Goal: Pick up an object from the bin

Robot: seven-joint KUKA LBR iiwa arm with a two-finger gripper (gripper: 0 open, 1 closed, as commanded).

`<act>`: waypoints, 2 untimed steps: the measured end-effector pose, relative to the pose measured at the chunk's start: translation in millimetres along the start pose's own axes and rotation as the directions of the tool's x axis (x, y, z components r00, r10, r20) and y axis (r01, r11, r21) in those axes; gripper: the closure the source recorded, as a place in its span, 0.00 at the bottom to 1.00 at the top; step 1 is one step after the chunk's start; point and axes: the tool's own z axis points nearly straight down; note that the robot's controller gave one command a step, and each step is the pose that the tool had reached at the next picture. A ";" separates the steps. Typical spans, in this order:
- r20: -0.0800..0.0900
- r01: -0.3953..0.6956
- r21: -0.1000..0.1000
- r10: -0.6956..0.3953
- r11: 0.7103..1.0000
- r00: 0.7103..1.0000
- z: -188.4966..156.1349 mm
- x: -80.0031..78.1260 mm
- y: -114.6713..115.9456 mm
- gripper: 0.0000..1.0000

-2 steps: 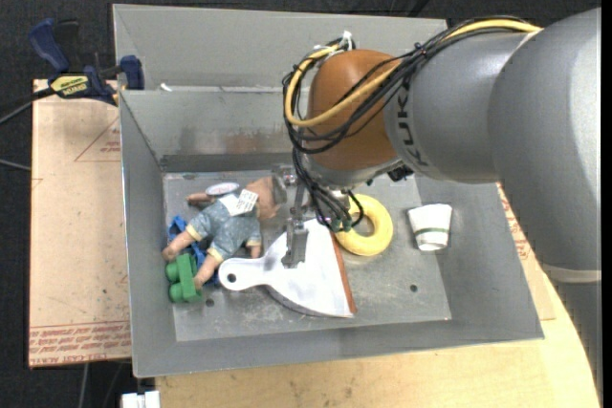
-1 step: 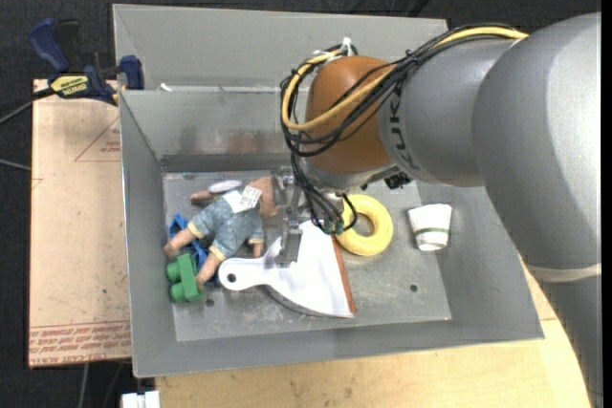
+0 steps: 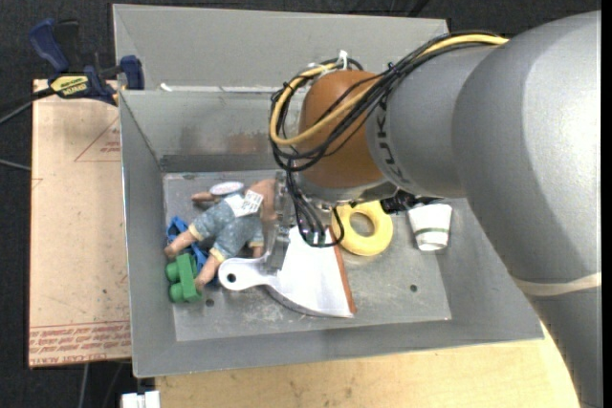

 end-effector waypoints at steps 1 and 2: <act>0.014 0.008 -0.002 -0.007 1.000 1.000 -0.6 6.7 5.6 0.00; -0.006 0.210 0.003 -0.210 0.978 0.978 -27.9 13.4 18.9 0.00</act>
Offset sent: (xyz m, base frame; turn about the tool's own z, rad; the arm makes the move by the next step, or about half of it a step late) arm -0.0074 0.0343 0.0591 -0.2899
